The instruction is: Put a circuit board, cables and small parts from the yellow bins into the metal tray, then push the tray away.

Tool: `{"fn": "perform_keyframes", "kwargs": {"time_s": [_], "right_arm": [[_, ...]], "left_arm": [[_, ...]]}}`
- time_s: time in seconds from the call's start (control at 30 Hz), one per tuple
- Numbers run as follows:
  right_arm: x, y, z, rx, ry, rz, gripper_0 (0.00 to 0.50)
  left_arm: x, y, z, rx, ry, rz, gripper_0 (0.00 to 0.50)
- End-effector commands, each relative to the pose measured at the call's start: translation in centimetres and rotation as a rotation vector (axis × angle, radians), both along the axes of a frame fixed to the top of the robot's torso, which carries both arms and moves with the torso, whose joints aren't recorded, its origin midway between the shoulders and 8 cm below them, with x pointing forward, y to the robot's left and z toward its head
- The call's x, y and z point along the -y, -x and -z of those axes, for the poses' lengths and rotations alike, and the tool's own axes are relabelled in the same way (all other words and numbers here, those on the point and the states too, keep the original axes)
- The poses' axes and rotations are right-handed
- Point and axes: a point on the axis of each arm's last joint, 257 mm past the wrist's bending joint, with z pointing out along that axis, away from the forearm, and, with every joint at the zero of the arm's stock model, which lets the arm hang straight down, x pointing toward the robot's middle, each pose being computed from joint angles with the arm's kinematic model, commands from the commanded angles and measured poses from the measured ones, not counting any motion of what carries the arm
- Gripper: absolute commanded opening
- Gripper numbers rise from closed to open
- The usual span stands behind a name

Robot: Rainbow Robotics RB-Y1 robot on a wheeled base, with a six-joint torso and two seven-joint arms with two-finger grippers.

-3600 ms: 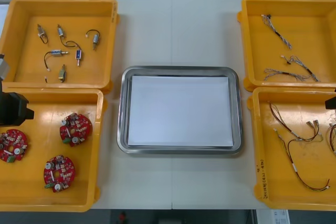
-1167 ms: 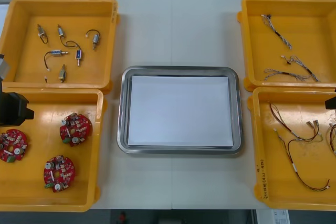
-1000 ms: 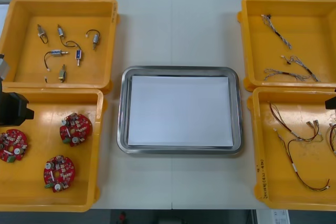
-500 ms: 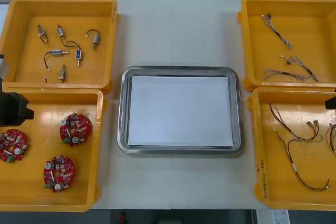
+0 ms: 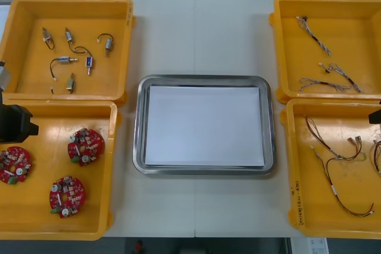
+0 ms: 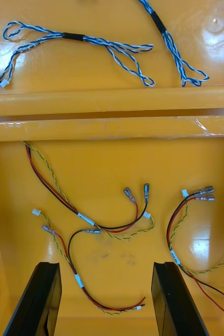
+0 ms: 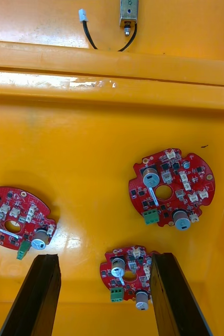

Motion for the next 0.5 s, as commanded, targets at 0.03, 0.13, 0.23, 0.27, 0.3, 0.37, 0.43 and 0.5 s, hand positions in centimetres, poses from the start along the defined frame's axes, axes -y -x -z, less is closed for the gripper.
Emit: {"fn": "perform_keyframes", "kwargs": {"time_s": [0.03,0.13,0.23,0.27,0.3,0.37,0.43,0.5], "right_arm": [[1.88,0.43,-1.14,0.012,0.037,0.016,0.5],[1.88,0.43,-1.14,0.012,0.037,0.016,0.5],[1.88,0.43,-1.14,0.012,0.037,0.016,0.5],[1.88,0.43,-1.14,0.012,0.037,0.016,0.5],[1.88,0.43,-1.14,0.012,0.037,0.016,0.5],[1.88,0.43,-1.14,0.012,0.037,0.016,0.5],[1.88,0.43,-1.14,0.012,0.037,0.016,0.5],[2.35,0.13,-2.06,0.031,0.052,0.023,0.5]], "left_arm": [[-0.96,0.63,-0.68,0.003,-0.061,0.035,0.5],[-0.96,0.63,-0.68,0.003,-0.061,0.035,0.5],[-0.96,0.63,-0.68,0.003,-0.061,0.035,0.5],[-0.96,0.63,-0.68,0.003,-0.061,0.035,0.5],[-0.96,0.63,-0.68,0.003,-0.061,0.035,0.5],[-0.96,0.63,-0.68,0.003,-0.061,0.035,0.5],[-0.96,0.63,-0.68,0.003,-0.061,0.035,0.5],[-0.96,0.63,-0.68,0.003,-0.061,0.035,0.5]]}}
